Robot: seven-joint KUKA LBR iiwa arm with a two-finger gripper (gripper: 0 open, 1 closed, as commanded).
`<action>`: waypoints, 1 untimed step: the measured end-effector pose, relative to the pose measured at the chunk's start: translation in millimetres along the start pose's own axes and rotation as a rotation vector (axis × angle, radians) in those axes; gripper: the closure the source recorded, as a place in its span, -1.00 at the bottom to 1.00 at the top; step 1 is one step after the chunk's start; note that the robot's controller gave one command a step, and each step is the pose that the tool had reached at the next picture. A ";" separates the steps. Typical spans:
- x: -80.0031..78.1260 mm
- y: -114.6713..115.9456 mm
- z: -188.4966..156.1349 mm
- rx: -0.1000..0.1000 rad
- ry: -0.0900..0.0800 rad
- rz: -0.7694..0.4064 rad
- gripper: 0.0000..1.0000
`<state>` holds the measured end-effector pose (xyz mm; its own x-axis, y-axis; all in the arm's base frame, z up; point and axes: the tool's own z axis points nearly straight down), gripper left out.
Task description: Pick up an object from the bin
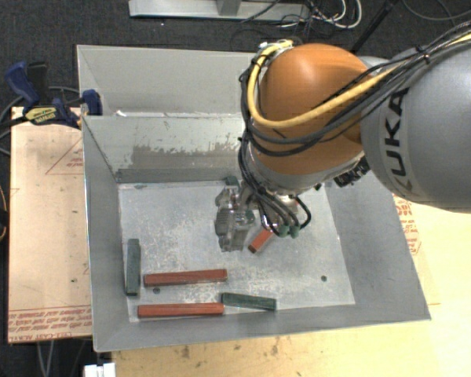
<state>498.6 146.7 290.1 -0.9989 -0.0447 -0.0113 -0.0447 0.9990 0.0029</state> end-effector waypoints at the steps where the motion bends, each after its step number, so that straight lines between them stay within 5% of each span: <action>1: -13.4 40.6 -20.6 -0.001 0.006 -0.254 1.00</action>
Offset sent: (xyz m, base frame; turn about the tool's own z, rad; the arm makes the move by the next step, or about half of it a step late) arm 0.0104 0.0394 0.0205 -0.2542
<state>509.9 187.8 310.9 -0.9556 -0.2947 -0.0057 -0.2947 0.9556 0.0017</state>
